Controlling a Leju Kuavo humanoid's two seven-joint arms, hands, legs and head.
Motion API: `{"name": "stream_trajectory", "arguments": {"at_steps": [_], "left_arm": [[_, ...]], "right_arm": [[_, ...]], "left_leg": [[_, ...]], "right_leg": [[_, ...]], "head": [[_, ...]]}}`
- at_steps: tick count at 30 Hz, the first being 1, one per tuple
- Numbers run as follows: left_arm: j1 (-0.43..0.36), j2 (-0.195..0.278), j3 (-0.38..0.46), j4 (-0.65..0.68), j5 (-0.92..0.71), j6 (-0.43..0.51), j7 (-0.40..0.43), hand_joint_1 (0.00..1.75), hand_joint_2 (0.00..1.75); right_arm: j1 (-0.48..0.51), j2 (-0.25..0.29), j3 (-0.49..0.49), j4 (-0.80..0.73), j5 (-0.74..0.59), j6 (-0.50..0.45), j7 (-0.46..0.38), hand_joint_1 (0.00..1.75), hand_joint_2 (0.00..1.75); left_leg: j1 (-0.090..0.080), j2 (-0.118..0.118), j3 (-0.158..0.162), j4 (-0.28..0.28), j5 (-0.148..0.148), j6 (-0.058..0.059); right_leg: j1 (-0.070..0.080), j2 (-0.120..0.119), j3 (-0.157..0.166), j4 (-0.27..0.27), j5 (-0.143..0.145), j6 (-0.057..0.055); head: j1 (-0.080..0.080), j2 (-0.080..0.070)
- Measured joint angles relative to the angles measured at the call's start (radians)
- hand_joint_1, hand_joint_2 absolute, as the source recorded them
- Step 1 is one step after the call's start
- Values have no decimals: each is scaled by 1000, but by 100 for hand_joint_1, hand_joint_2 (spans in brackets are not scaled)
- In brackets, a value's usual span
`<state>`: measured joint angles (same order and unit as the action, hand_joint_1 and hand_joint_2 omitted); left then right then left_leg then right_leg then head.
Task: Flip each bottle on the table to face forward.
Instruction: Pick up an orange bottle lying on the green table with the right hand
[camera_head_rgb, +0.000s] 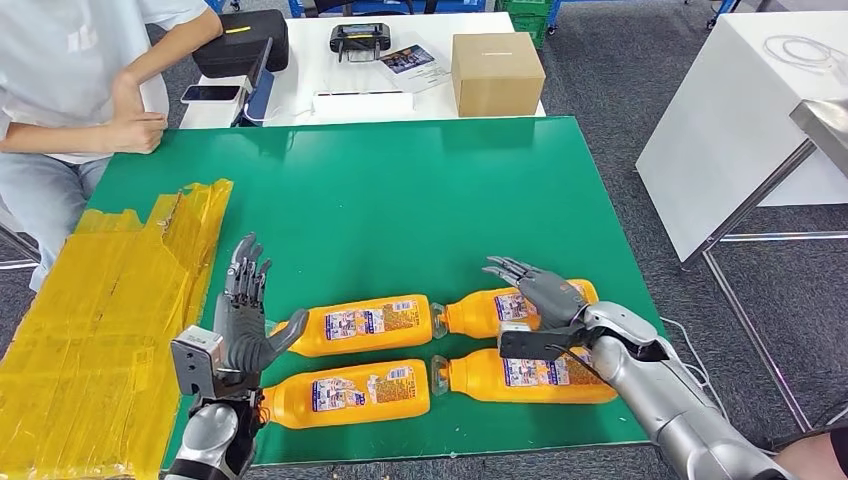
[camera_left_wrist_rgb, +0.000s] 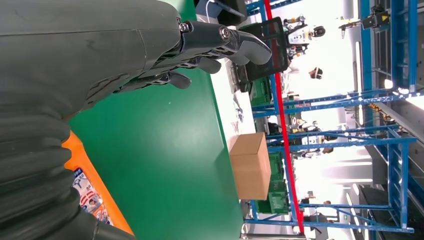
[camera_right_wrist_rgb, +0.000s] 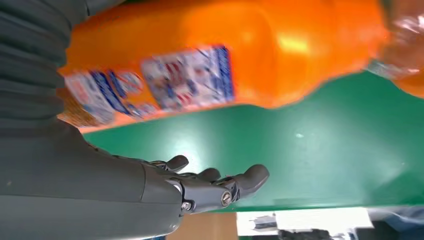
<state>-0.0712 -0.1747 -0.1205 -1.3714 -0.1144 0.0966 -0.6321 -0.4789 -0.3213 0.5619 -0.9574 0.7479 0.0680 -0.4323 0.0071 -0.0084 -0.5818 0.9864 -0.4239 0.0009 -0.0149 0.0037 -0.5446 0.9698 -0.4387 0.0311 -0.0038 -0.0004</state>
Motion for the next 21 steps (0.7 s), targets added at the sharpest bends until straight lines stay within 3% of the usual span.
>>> {"name": "stream_trajectory", "arguments": {"at_steps": [13, 21], "left_arm": [[-3, -1, 21, 13, 4, -5, 9, 0, 175], [-2, -6, 36, 26, 13, -11, 17, 0, 175]], "right_arm": [[-46, -14, 57, 114, 197, -109, 227, 0, 175], [-90, -7, 73, 186, 222, -105, 251, 0, 175]], "left_leg": [[0, 0, 0, 0, 0, 0], [0, 0, 1, 0, 0, 0]], "right_leg": [[0, 0, 0, 0, 0, 0], [0, 0, 1, 0, 0, 0]], "head": [[0, 0], [0, 0]]}}
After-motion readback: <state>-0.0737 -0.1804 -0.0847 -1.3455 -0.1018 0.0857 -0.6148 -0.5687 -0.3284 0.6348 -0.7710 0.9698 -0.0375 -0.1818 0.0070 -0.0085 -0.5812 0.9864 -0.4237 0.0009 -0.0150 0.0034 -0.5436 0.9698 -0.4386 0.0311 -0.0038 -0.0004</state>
